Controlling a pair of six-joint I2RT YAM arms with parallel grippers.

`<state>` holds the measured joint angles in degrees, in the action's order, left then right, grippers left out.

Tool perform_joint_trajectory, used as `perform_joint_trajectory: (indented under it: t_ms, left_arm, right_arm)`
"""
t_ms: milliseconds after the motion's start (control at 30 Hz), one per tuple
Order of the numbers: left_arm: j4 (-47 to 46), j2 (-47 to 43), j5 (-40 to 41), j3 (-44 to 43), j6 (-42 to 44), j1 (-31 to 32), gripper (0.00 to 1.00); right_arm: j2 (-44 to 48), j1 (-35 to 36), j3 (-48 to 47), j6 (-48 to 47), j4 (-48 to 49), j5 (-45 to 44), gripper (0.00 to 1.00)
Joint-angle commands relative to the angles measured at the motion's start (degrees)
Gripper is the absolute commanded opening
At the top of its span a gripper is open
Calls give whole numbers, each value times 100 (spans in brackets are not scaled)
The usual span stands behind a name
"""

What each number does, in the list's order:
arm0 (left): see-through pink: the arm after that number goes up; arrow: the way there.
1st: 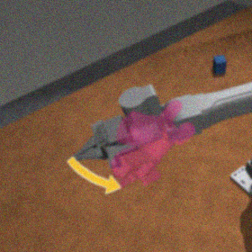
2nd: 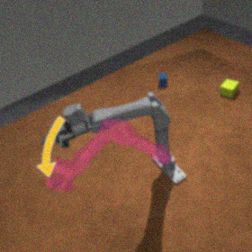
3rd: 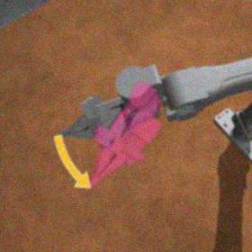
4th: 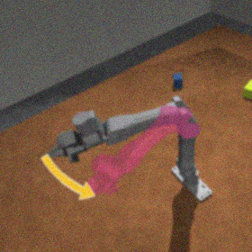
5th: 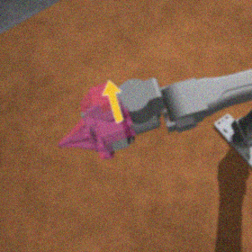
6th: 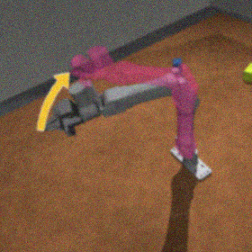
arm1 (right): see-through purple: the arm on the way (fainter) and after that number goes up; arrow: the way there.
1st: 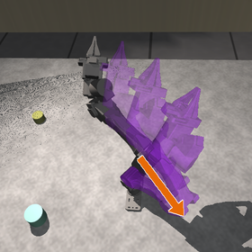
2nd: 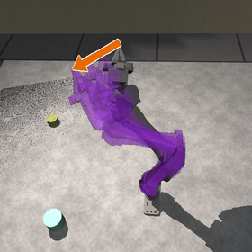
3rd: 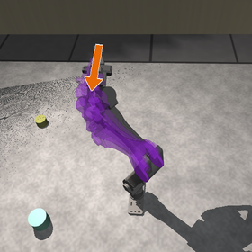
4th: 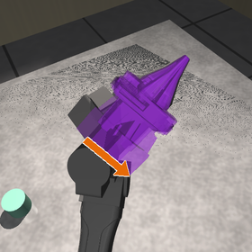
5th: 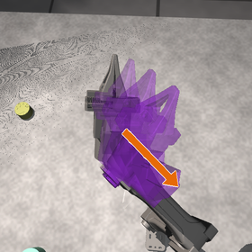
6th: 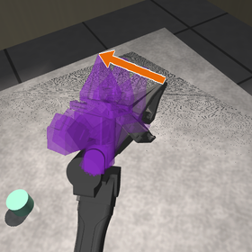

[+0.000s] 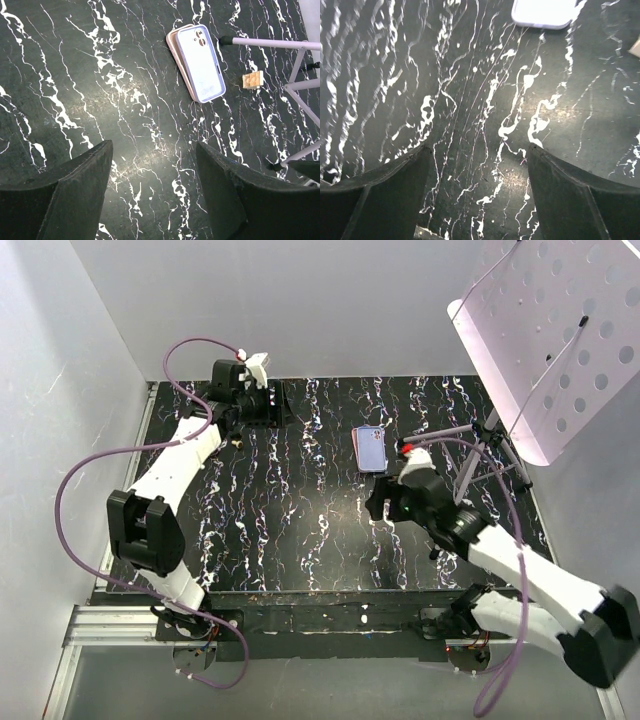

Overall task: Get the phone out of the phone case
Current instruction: Reset both arms

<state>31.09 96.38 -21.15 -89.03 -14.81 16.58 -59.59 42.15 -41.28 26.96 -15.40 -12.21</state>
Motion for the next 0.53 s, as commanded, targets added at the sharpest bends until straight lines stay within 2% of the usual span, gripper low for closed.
perform_joint_trajectory:
  t_ms: [0, 100, 167, 367, 500]
  left_arm:
    - [-358, -751, 644, 228, 267, 354, 67]
    - [-752, -1286, 1313, 718, 575, 810, 70]
    - [-1130, -1795, 1263, 1140, 611, 917, 70]
    - [-2887, -4484, 1271, 3679, -135, 952, 72]
    - [-3591, -5978, 1280, 5016, -715, 970, 79]
  right_arm:
    - [1289, -31, 646, 406, 793, -747, 85]
    - [2011, -23, 805, 433, 609, -783, 86]
    - [2485, -31, 911, 468, 468, -713, 86]
    - [3901, -23, 1489, 653, 458, -494, 90]
    - [4464, -23, 1877, 810, 731, -396, 90]
